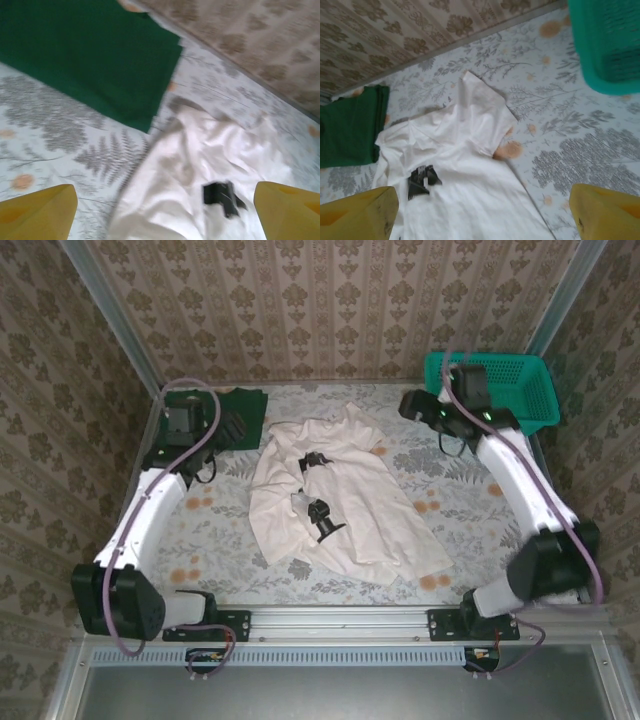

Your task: Fold and stack the t-shirts

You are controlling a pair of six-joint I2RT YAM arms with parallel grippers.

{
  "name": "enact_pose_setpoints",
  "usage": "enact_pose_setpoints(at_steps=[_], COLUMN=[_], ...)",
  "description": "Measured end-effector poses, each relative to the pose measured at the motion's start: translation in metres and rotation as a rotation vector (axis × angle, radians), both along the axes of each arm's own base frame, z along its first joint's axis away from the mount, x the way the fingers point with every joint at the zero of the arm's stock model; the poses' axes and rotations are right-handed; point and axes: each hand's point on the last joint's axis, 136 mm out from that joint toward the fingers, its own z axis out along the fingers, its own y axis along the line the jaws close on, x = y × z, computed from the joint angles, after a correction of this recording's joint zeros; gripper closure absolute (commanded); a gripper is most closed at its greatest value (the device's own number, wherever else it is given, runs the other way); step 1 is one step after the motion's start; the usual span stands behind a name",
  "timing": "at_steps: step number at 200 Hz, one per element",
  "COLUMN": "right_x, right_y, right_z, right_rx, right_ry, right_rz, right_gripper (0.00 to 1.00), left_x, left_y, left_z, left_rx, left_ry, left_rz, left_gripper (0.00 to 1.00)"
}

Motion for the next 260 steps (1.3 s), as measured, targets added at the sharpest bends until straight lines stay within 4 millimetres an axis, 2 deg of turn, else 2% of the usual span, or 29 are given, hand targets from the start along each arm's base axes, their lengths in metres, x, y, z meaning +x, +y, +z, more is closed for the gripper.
enact_pose_setpoints(at_steps=[11, 19, 35, 52, 62, 72, 82, 111, 135, 158, 183, 202, 220, 237, 260], right_x=[-0.031, -0.050, -0.083, -0.114, -0.135, -0.154, -0.166, -0.176, -0.184, -0.201, -0.220, -0.233, -0.240, -0.240, -0.244], right_y=[-0.003, -0.003, -0.006, -0.011, -0.014, -0.016, -0.017, -0.013, -0.014, -0.019, -0.022, -0.025, -0.029, -0.030, -0.027], right_z=[-0.004, -0.017, -0.061, -0.122, -0.156, -0.179, -0.192, -0.202, -0.212, -0.219, -0.220, -0.221, -0.222, -0.224, -0.237], right_rx=[0.013, 0.023, 0.023, 0.010, 0.001, -0.001, 0.006, 0.046, 0.067, 0.082, 0.116, 0.135, 0.138, 0.150, 0.160], right_ry=[-0.031, -0.029, 0.037, 0.171, 0.259, 0.323, 0.355, 0.386, 0.474, 0.591, 0.650, 0.661, 0.668, 0.681, 0.747], right_rz=[-0.002, -0.002, -0.004, -0.012, -0.018, -0.024, -0.029, -0.032, -0.080, -0.159, -0.232, -0.272, -0.313, -0.342, -0.376], right_gripper=[0.16, 0.19, 0.21, 0.22, 0.22, 0.22, 0.22, 0.26, 0.34, 0.37, 0.35, 0.33, 0.31, 0.34, 0.37], left_x=[-0.005, -0.008, -0.016, -0.030, -0.037, -0.043, -0.046, -0.051, -0.055, -0.055, -0.052, -0.052, -0.055, -0.062, -0.071], left_y=[-0.022, -0.036, -0.058, -0.066, -0.070, -0.076, -0.083, -0.105, -0.108, -0.112, -0.118, -0.120, -0.119, -0.118, -0.116], left_z=[-0.006, -0.015, -0.048, -0.085, -0.100, -0.112, -0.120, -0.154, -0.176, -0.171, -0.154, -0.153, -0.167, -0.184, -0.202], left_rx=[0.015, 0.029, 0.065, 0.107, 0.129, 0.159, 0.188, 0.238, 0.248, 0.249, 0.251, 0.272, 0.303, 0.337, 0.387], left_ry=[0.010, 0.031, 0.107, 0.204, 0.248, 0.283, 0.302, 0.380, 0.469, 0.510, 0.506, 0.523, 0.568, 0.622, 0.680], left_rz=[-0.070, -0.118, -0.195, -0.236, -0.256, -0.276, -0.297, -0.358, -0.376, -0.392, -0.433, -0.465, -0.495, -0.522, -0.554], left_gripper=[0.13, 0.14, 0.14, 0.15, 0.15, 0.15, 0.16, 0.20, 0.18, 0.16, 0.16, 0.17, 0.18, 0.21, 0.27])
